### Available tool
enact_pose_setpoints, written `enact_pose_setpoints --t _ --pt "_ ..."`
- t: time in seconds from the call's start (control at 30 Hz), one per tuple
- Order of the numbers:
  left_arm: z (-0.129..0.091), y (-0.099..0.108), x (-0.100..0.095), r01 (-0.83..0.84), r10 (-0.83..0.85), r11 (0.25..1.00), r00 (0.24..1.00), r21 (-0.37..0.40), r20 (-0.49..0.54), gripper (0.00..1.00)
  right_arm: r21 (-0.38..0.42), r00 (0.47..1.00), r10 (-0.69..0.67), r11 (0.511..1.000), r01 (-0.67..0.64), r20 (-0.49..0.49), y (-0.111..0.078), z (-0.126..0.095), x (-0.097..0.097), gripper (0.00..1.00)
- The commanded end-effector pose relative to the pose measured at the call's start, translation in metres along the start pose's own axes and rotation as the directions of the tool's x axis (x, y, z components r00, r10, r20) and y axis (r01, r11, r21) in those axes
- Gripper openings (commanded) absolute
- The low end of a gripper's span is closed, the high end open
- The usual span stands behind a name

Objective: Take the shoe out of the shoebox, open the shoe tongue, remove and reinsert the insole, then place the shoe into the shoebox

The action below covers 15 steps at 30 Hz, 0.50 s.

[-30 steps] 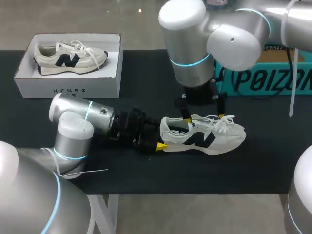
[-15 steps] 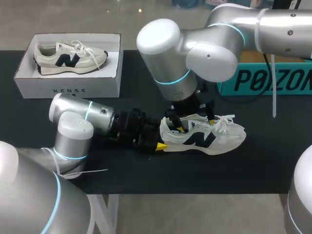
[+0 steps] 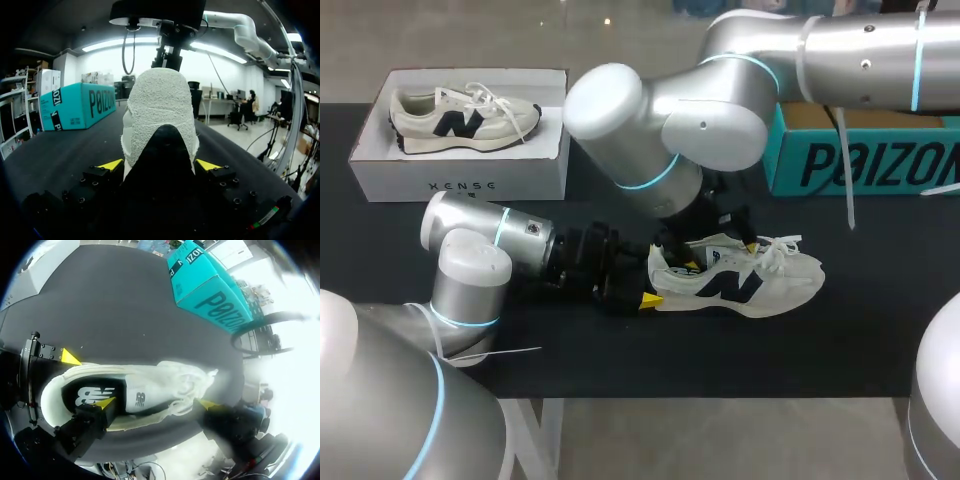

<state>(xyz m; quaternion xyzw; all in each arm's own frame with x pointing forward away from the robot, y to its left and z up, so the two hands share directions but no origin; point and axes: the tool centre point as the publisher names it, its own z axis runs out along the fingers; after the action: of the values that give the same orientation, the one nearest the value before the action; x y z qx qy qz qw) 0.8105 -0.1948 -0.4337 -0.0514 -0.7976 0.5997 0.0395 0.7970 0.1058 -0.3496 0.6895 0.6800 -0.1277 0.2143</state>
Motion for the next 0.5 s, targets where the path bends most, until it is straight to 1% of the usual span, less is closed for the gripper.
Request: enact_pose_setpoints --t 0.03,0.27,0.5 --pt "0.001 0.002 -0.001 0.0 0.0 1.0 1.0 0.0 0.0 0.0 0.003 1.0 0.007 1.0 -0.007 0.014 0.0 0.007 0.006 1.0" --pt "0.001 0.002 -0.001 0.0 0.0 1.0 1.0 0.0 0.0 0.0 0.003 1.0 0.012 1.0 -0.012 0.028 0.0 0.017 0.009 1.0" --pt "0.001 0.002 -0.001 0.0 0.0 1.0 1.0 0.0 0.0 0.0 0.002 0.998 0.021 1.0 -0.021 0.051 -0.002 0.023 0.003 1.0"
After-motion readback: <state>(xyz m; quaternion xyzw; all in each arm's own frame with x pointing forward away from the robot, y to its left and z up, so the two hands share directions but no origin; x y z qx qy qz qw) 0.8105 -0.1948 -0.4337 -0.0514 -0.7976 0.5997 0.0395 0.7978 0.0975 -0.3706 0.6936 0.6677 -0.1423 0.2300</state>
